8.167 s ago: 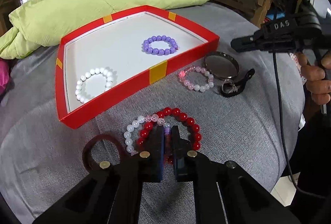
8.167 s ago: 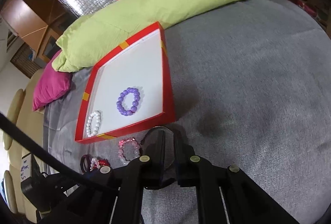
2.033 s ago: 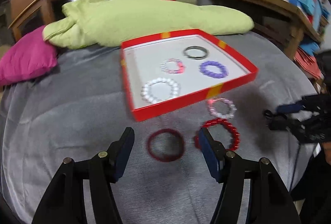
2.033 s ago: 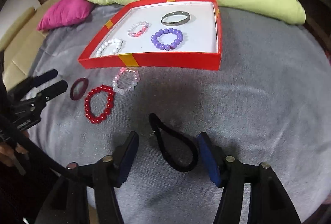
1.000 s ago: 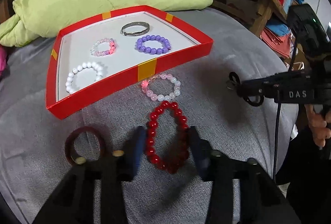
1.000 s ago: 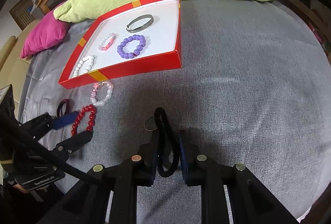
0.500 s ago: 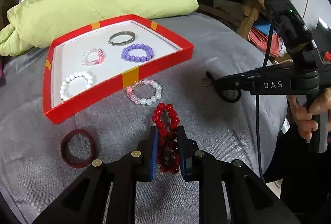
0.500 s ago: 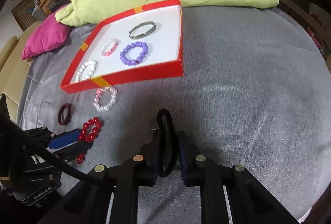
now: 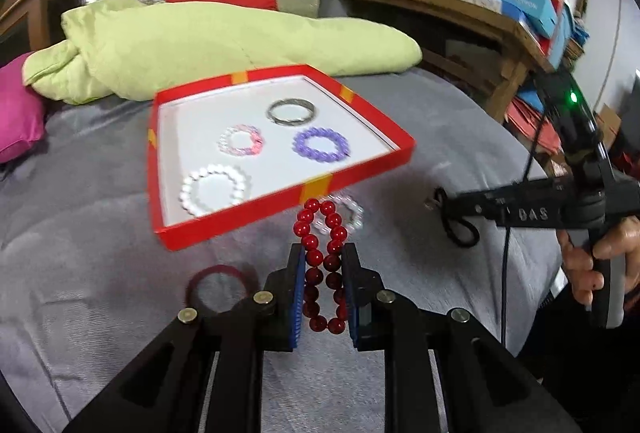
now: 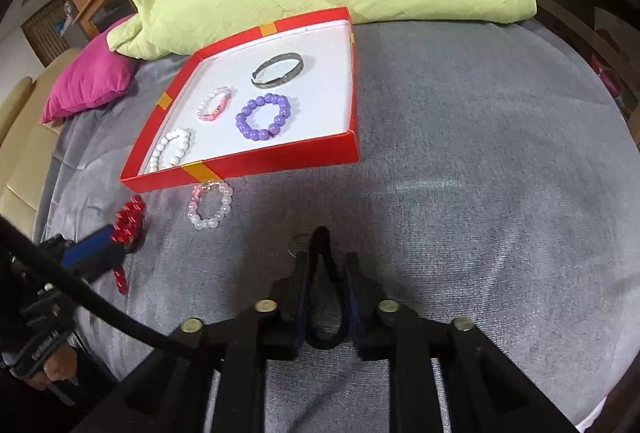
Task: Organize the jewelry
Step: 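Grasp and lift the red beaded bracelet with the left tool while the right holds black cord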
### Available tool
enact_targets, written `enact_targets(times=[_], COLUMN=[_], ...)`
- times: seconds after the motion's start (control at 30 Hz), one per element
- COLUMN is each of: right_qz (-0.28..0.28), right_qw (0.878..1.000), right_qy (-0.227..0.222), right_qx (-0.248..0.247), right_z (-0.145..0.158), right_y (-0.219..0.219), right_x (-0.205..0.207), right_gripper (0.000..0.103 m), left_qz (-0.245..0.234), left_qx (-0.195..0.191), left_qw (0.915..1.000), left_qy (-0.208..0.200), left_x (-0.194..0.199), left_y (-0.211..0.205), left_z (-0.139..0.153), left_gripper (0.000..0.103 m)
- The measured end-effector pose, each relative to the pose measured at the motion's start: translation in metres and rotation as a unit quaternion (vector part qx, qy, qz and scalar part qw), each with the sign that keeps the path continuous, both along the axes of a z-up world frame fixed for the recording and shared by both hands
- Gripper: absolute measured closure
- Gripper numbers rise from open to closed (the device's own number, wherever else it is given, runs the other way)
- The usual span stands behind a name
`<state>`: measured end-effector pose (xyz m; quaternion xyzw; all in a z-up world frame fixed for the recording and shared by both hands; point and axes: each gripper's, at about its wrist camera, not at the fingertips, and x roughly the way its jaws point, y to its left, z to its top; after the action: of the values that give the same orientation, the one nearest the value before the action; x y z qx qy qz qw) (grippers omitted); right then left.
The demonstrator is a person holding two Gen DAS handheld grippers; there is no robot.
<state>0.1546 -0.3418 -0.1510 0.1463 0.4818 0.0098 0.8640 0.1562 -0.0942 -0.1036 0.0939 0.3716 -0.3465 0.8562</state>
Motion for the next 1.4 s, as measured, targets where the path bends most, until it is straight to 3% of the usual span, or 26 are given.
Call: enact_targets(times=[0.07,0.27,0.33,0.43,0.5,0.57,1.23,1.4], right_qz=[0.0,0.019,0.035,0.056,0.06,0.062,0.051,0.048], right_qw=[1.0,1.0,0.999,0.997,0.995,0.994,0.994,0.994], right_qy=[-0.003,-0.004,0.002,0.006,0.003,-0.002,-0.076,-0.07], right_qx=[0.007,-0.005,-0.017,-0.06,-0.085,-0.091,-0.066,-0.061], right_z=[0.0,-0.001,-0.004,-0.009,-0.011,-0.011,0.013,0.013], right_y=[-0.001,0.003,0.01,0.024,0.029,0.031,0.042,0.043], right_x=[-0.001,-0.005,-0.005,-0.005,-0.005,-0.006,-0.006,-0.004], right_gripper=[0.044,0.043,0.048,0.069,0.073,0.087,0.089,0.089], left_qz=[0.012,0.037,0.043,0.051,0.055,0.058,0.076,0.079], left_qx=[0.0,0.003,0.01,0.02,0.027,0.035,0.054,0.055], left_qw=[0.9999,0.9993,0.9989,0.9984,0.998,0.9975,0.9941,0.9937], left_qy=[-0.004,-0.009,-0.012,-0.015,-0.017,-0.021,-0.055,-0.056], left_x=[0.003,0.008,0.008,0.01,0.01,0.01,0.006,0.006], left_y=[0.003,0.006,0.007,0.006,0.006,0.007,0.009,0.008], left_z=[0.001,0.002,0.001,0.0,0.0,-0.001,0.008,0.009], left_gripper=[0.084,0.084,0.084,0.084,0.084,0.084,0.084,0.084])
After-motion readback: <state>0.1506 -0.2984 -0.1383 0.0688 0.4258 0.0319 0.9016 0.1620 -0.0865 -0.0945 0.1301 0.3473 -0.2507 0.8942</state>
